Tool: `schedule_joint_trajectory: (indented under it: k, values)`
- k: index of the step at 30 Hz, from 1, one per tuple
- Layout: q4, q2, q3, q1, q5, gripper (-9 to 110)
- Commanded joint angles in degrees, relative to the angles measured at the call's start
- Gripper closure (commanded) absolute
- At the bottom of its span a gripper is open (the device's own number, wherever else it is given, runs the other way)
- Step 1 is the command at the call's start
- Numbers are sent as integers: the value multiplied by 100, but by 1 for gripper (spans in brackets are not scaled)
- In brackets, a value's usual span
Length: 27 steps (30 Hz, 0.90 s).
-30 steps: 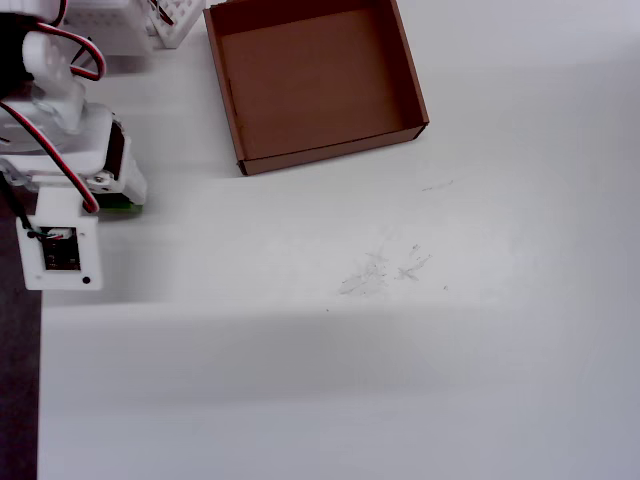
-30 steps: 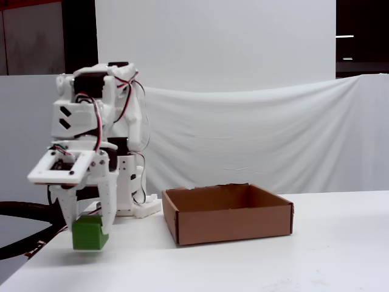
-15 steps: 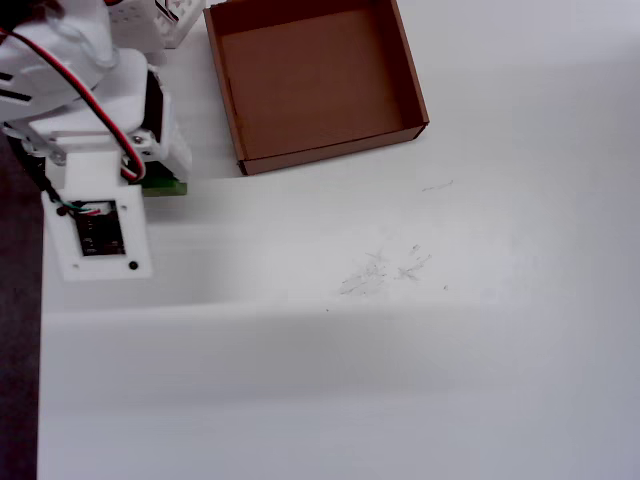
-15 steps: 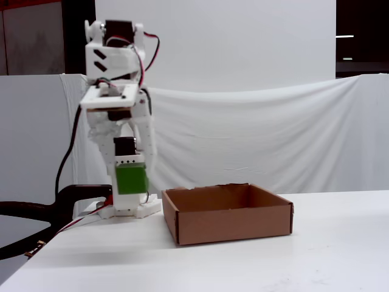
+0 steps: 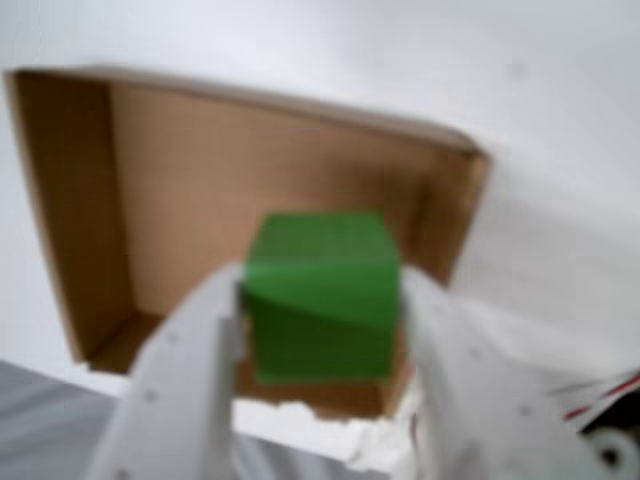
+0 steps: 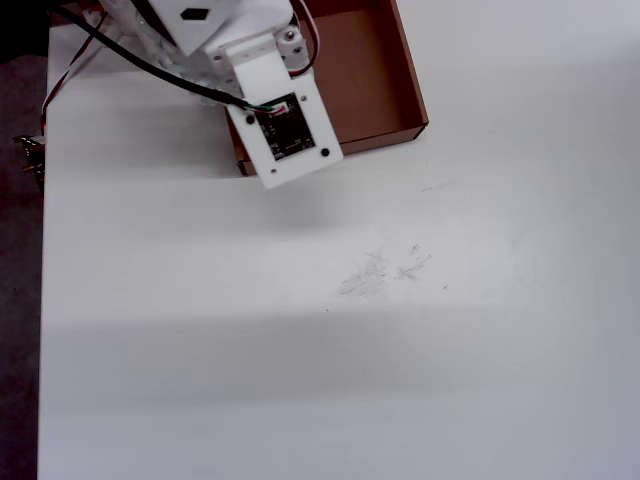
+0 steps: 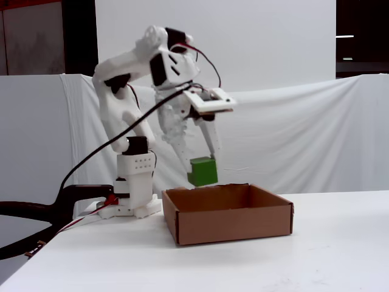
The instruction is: Grasp a green cube and put it in a box.
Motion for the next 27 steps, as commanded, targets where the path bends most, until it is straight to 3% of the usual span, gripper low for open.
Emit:
schedule_joint_trajectory:
  k: [1, 18, 27]
  values:
    - [-457, 132, 378, -510, 211, 88]
    - [-2619, -536, 2637, -1380, 510, 85]
    - [-826, -211, 1020, -844, 527, 74]
